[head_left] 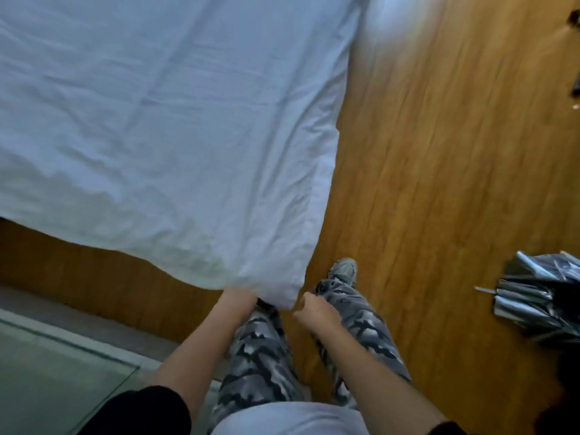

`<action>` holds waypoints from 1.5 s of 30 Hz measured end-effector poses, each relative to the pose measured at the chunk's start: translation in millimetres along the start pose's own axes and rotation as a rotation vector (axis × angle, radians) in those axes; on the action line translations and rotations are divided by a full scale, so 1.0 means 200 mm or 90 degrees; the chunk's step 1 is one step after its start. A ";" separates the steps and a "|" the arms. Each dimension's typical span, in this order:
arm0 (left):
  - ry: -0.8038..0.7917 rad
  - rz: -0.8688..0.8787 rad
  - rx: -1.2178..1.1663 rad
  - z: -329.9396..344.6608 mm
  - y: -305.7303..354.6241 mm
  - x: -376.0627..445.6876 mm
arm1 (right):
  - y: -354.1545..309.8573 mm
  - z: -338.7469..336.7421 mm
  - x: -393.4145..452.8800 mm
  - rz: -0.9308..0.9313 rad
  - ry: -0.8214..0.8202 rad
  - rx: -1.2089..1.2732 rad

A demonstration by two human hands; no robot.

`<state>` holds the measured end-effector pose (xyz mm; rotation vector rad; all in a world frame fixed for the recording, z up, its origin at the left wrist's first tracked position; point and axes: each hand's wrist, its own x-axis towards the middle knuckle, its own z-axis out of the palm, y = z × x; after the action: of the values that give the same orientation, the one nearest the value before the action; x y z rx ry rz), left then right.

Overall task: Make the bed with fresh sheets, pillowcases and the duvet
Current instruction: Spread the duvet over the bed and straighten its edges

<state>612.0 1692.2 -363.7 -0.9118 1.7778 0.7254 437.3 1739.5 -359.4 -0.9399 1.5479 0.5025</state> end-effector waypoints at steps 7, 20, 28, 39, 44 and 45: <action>0.144 -0.107 -0.363 -0.21 0.35 -0.30 | 0.47 -0.55 -0.43 -0.002 0.134 0.103; 0.450 -0.072 -0.619 -1.55 0.55 -0.47 | 0.93 -1.64 -0.82 -0.082 0.415 0.379; 0.612 0.034 -0.844 -2.44 0.59 -0.30 | 0.68 -2.46 -0.78 -0.148 0.516 0.516; 0.622 0.205 -0.654 -4.12 0.53 0.02 | 0.46 -3.92 -0.78 -0.194 0.641 0.545; 0.625 0.182 -0.660 -4.77 0.55 0.33 | 0.46 -4.57 -0.47 -0.189 0.575 0.489; 0.623 0.165 -0.664 -4.88 0.56 0.41 | 0.47 -4.72 -0.40 -0.190 0.558 0.473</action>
<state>22.6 950.3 -92.7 -1.9874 2.3677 1.6387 -215.2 1095.0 -100.9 -0.7922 2.0720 -0.7734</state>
